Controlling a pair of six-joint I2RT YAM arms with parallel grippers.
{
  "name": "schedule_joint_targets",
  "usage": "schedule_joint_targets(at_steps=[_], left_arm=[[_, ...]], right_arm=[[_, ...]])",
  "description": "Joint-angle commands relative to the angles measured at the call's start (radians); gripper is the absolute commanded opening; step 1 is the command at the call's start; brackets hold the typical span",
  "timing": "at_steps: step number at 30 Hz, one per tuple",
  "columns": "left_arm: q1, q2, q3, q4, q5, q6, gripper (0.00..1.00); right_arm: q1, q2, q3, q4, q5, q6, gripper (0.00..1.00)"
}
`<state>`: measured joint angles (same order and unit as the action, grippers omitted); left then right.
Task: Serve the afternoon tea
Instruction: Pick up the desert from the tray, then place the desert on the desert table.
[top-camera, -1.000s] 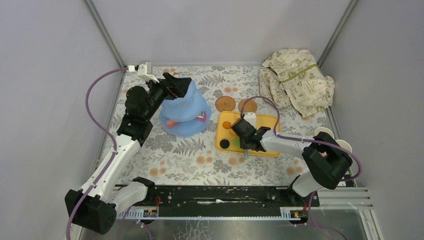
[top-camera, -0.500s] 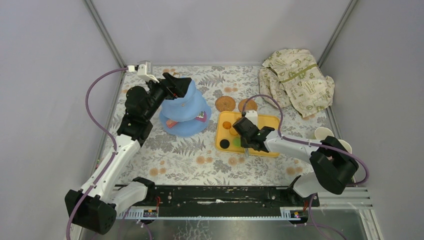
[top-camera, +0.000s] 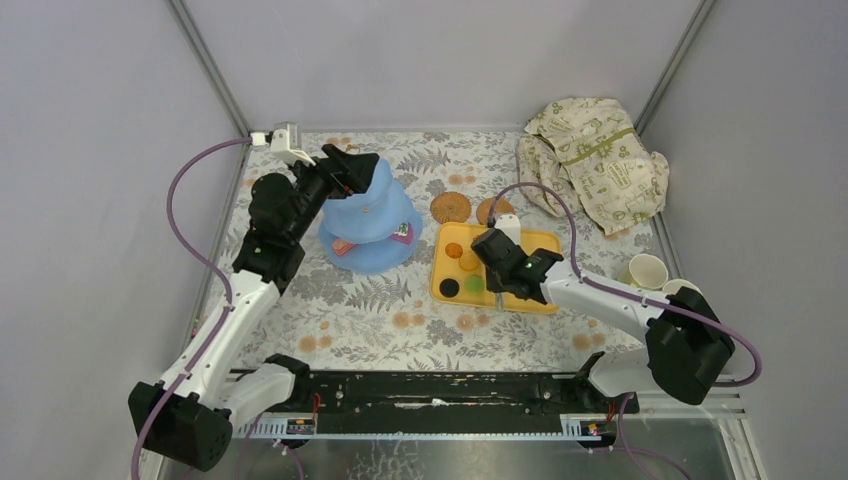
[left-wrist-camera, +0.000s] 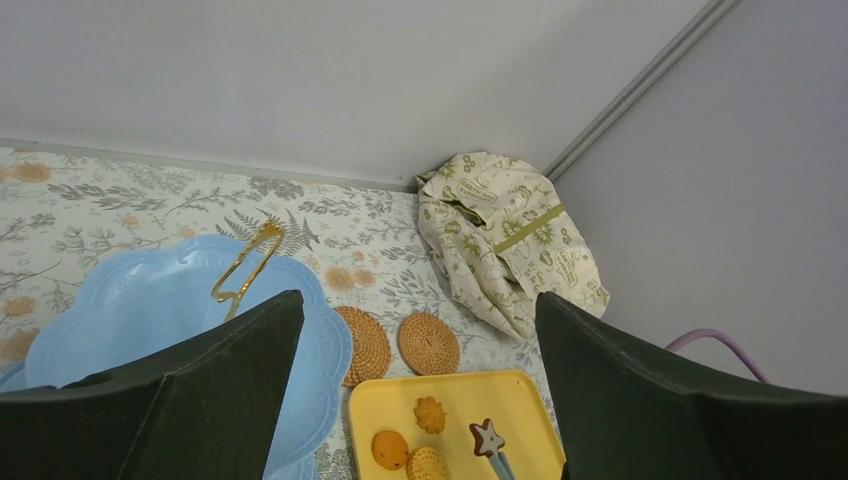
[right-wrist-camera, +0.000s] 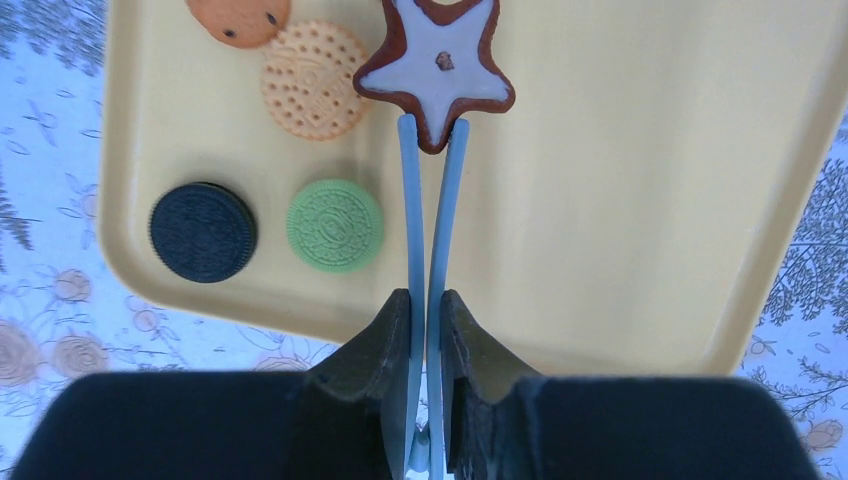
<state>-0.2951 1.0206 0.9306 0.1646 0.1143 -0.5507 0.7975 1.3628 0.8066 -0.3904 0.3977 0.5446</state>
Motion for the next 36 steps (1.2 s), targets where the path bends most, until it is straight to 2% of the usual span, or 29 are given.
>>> schedule_joint_targets(at_steps=[1,6,8,18,27,36], left_arm=[[-0.004,-0.031,0.019,-0.002,-0.101,-0.02,0.93],[-0.004,-0.041,0.068,-0.094,-0.216,-0.033,0.93],[-0.004,-0.043,0.088,-0.126,-0.255,-0.037,0.93],[-0.003,-0.071,0.148,-0.221,-0.392,-0.046,0.93],[0.003,-0.082,0.161,-0.256,-0.432,-0.049,0.95],[0.017,-0.092,0.147,-0.26,-0.438,-0.051,0.96]], right_arm=[[-0.005,-0.046,0.1,-0.045,-0.015,-0.053,0.05],[0.017,-0.03,0.193,-0.08,-0.021,-0.086,0.05],[0.037,-0.012,0.239,-0.088,-0.015,-0.099,0.01],[0.148,0.179,0.517,-0.129,-0.006,-0.127,0.0],[0.217,0.386,0.758,-0.159,-0.017,-0.139,0.0],[0.254,0.531,0.913,-0.182,-0.032,-0.143,0.0]])
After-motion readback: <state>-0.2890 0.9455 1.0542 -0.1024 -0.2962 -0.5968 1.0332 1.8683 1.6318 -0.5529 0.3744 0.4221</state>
